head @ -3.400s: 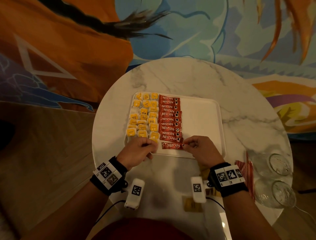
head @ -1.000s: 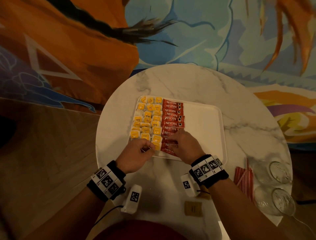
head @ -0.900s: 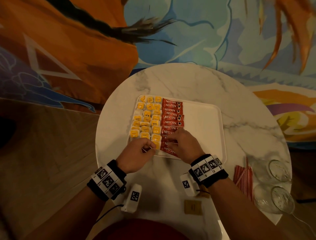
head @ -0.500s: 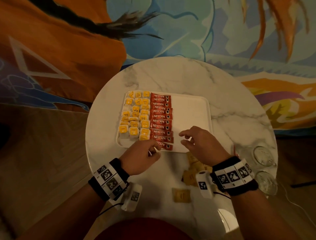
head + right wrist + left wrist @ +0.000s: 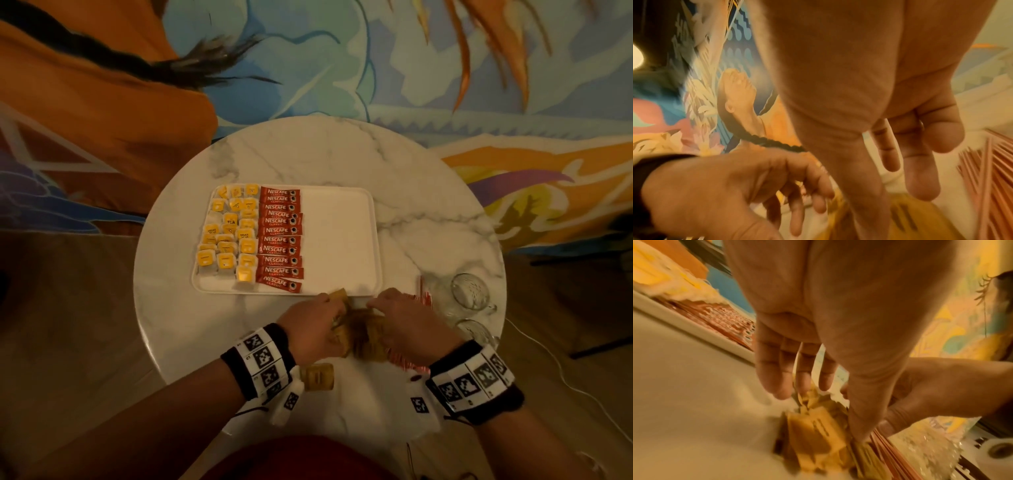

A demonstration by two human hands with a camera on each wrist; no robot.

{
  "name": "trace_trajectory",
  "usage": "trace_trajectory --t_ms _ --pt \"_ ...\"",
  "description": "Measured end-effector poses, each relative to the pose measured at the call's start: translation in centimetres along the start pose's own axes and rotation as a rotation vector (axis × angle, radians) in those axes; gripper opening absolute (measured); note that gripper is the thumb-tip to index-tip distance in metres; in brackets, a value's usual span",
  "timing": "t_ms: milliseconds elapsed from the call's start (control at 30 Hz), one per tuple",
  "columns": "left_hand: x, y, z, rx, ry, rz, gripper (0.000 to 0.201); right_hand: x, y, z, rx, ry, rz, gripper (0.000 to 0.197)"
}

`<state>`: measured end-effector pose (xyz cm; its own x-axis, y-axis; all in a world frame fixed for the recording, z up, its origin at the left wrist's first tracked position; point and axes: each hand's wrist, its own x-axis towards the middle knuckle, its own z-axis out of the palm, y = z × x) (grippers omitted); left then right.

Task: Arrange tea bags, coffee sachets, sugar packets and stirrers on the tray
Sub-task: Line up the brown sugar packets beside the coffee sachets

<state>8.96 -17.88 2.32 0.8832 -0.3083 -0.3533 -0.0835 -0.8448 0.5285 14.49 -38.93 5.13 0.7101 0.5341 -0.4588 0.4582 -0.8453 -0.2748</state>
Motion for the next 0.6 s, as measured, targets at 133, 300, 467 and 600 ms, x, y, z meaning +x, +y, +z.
trace_trajectory --t_ms 133,300,467,600 --pt "0.8 1.5 1.7 0.045 -0.023 -0.004 0.073 -0.2 -0.4 1.3 -0.003 -0.015 -0.039 0.065" --pt "1.4 2.4 2.4 0.053 -0.036 -0.085 0.082 0.4 -0.6 2.7 -0.076 -0.002 -0.055 0.056" --pt "1.6 2.5 2.6 0.067 0.001 -0.134 0.036 1.2 -0.5 2.8 -0.065 0.049 -0.133 0.029" --pt "1.7 2.1 2.8 -0.014 0.047 -0.132 0.011 2.0 -0.1 2.7 -0.055 0.073 -0.174 0.020"
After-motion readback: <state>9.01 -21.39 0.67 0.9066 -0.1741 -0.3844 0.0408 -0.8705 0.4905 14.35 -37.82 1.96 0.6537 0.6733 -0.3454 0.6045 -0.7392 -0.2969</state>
